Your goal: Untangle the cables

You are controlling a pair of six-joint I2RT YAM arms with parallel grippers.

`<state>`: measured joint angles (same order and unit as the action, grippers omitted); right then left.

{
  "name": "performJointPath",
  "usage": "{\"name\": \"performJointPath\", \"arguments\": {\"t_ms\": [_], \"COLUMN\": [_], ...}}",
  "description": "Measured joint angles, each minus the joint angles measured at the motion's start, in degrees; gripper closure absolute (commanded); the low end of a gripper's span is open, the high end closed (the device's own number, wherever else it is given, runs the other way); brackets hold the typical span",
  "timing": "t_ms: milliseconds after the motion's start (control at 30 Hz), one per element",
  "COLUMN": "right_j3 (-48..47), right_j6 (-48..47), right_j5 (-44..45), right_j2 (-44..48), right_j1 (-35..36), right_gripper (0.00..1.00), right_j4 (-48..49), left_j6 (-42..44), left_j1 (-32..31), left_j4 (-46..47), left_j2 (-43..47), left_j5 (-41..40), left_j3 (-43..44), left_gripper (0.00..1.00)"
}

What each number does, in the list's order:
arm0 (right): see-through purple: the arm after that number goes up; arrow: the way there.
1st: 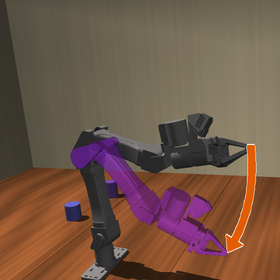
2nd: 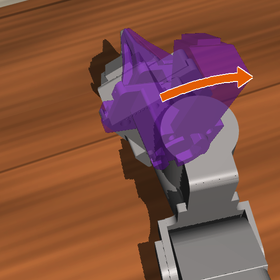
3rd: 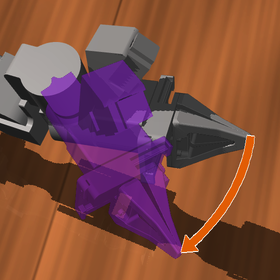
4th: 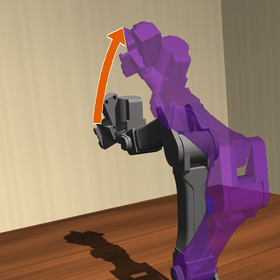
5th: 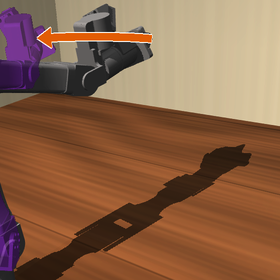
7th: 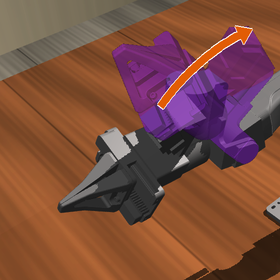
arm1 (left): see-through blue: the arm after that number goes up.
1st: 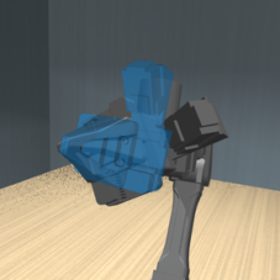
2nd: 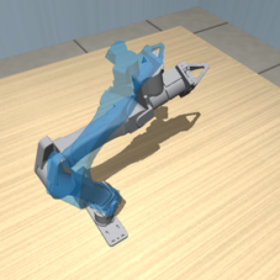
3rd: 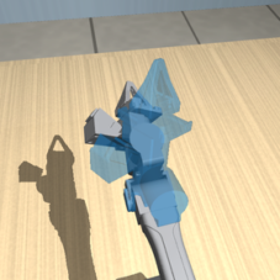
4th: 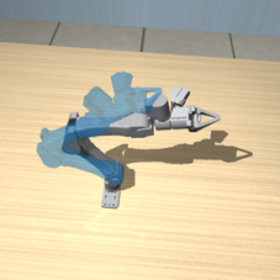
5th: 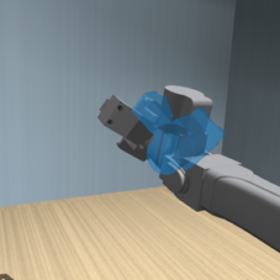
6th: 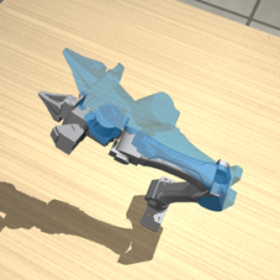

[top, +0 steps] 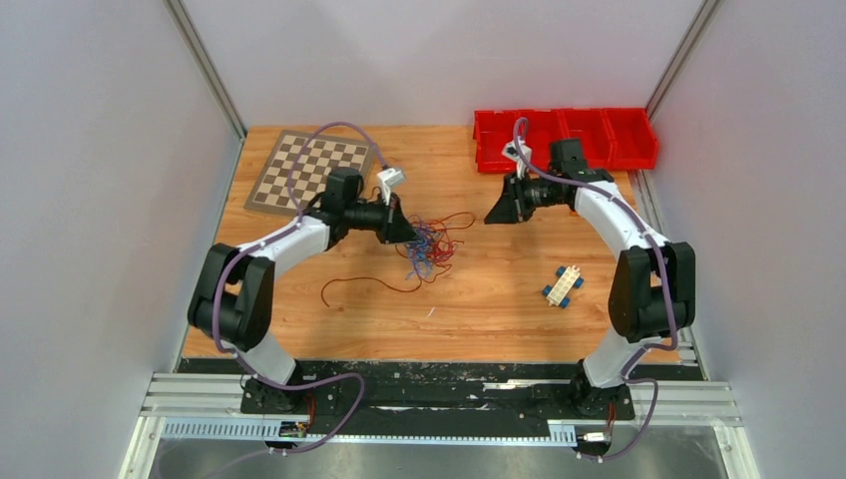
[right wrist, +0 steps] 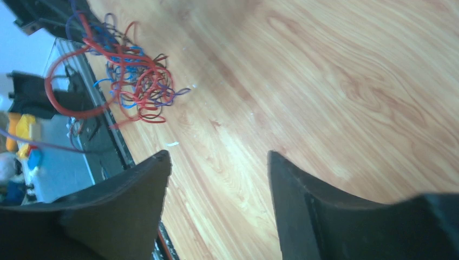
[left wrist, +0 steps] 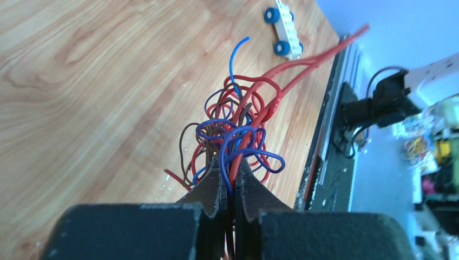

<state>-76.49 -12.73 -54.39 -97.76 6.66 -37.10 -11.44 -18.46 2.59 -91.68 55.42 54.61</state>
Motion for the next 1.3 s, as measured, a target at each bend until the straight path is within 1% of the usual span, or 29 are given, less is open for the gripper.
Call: {"name": "performJointPath", "arguments": {"t_ms": [33, 100, 200, 300, 400, 467, 500, 533, 567, 600, 667, 700, 733, 800, 867, 933, 967, 1033, 1100, 1200, 1233, 1300], "right_j3": [-0.07, -0.07, 1.66, 6.93, 11.78, 12.72, 12.72, 12.57, 12.15, 11.56, 9.94, 9.31, 9.16, 9.16, 9.16, 9.16, 9.16, 9.42, 10.25, 11.63, 12.11, 12.61], "right_j6": [1.40, 4.37, 8.02, 12.04, 17.22, 20.68, 22.49, 23.69, 24.90, 25.57, 27.12, 27.89, 28.55, 28.98, 27.82, 25.97, 24.92, 21.90, 18.91, 15.21, 14.36, 13.25], "right_j5": [0.76, 0.98, -0.13, -1.84, -2.97, -3.61, -3.98, -4.28, -4.57, -4.81, -5.44, -5.97, -6.03, -6.23, -6.34, -6.40, -6.54, -5.68, -3.26, 1.75, 3.34, 3.91], "right_j2": [-0.46, -1.44, -1.42, 0.13, 1.49, 1.46, 1.38, 1.29, 1.07, 0.66, -0.72, -1.38, -1.62, -1.64, -1.18, -0.04, 0.79, 3.10, 5.44, 8.24, 9.20, 10.82], "right_j1": [-0.98, -1.86, -0.17, 2.97, 5.88, 7.74, 8.63, 9.33, 10.12, 10.75, 11.65, 11.91, 11.89, 10.29, 7.34, 4.35, 3.17, 1.27, -2.86, -10.27, -12.63, -13.94], "right_gripper": [0.14, 0.02, 0.00, 0.00, 0.00, 0.01, 0.04, 0.14, 0.29, 0.52, 0.91, 1.00, 1.00, 1.00, 1.00, 1.00, 1.00, 1.00, 1.00, 1.00, 1.00, 1.00], "right_j4": [0.48, 1.40, 3.63, 8.20, 14.14, 18.36, 20.76, 22.64, 24.48, 25.79, 28.52, 29.44, 29.97, 29.53, 28.26, 25.66, 24.28, 20.63, 17.38, 13.62, 12.24, 9.60], "left_j6": [-2.64, -9.77, -19.76, -29.57, -37.42, -40.96, -42.40, -43.28, -44.41, -45.42, -46.77, -46.99, -46.77, -44.96, -40.83, -35.69, -33.07, -28.57, -24.41, -18.84, -17.35, -14.73], "left_j1": [0.87, 1.99, 1.36, 0.83, 0.42, -0.04, -0.22, -0.37, -0.68, -1.03, -1.62, -1.73, -1.62, -0.61, 1.16, 3.04, 3.56, 4.74, 9.44, 17.03, 18.99, 20.52], "left_j4": [1.07, 6.21, 14.21, 22.27, 28.81, 31.82, 33.05, 33.79, 34.77, 35.74, 37.20, 37.44, 37.16, 33.73, 27.02, 18.80, 14.88, 7.93, 1.51, -6.56, -8.90, -13.44], "left_j2": [0.79, 0.59, -1.27, -2.97, -4.33, -4.83, -4.96, -4.98, -4.98, -4.98, -4.98, -4.98, -4.83, -3.76, -1.57, 1.51, 3.26, 6.86, 11.50, 15.82, 16.50, 16.94], "left_j5": [0.11, 0.11, 0.22, 0.83, 1.51, 1.73, 1.77, 1.86, 2.01, 2.14, 2.43, 2.45, 2.60, 2.60, 2.08, 0.79, 0.13, -0.74, -2.47, -5.79, -6.43, -6.38], "left_j3": [-1.31, -3.10, -3.58, -3.45, -2.97, -2.75, -2.73, -2.71, -2.71, -2.71, -2.71, -2.71, -2.71, -2.71, -2.71, -2.69, -2.67, -2.73, -3.56, -3.72, -3.72, -3.72], "left_gripper": [1.00, 1.00, 1.00, 1.00, 1.00, 1.00, 1.00, 1.00, 1.00, 1.00, 1.00, 0.97, 0.95, 0.91, 0.90, 0.93, 0.97, 1.00, 0.98, 0.97, 0.96, 0.96]}}
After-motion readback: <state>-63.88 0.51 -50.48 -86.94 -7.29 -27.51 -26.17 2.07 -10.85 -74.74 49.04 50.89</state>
